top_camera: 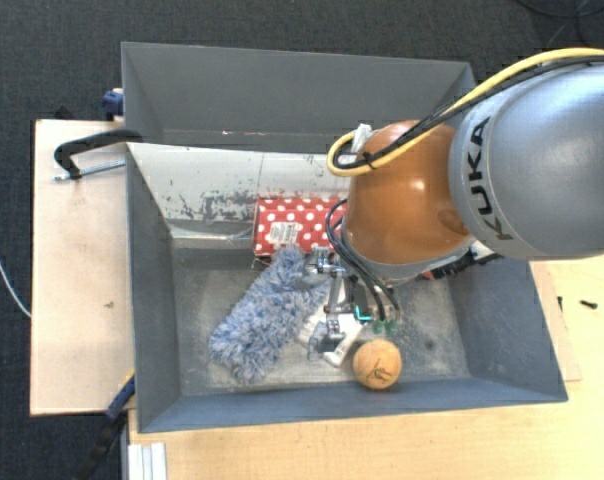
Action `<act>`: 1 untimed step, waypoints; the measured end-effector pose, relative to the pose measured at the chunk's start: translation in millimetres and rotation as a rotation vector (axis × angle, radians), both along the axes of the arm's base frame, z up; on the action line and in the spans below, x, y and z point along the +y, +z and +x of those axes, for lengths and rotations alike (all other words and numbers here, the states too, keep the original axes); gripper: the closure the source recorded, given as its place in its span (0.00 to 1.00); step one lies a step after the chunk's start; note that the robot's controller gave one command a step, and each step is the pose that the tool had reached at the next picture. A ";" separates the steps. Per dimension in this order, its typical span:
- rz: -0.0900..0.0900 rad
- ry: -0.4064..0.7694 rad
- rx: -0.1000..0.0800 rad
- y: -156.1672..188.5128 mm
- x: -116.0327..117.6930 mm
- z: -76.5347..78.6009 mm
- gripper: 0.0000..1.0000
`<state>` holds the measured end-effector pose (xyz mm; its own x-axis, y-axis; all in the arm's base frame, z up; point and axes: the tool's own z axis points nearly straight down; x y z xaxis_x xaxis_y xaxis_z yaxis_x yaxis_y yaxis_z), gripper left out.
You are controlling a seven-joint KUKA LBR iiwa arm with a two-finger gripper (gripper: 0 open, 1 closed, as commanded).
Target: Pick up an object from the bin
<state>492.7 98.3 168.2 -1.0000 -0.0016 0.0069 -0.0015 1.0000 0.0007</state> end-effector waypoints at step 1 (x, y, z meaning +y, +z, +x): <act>0.001 -0.001 -0.008 3.5 -0.5 1.9 0.00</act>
Offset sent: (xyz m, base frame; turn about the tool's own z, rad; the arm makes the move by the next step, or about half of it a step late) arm 0.0435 0.0599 -0.0982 -0.2929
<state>494.6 97.8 171.7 -1.0000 -0.0001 -0.0007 -0.0001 1.0000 0.0015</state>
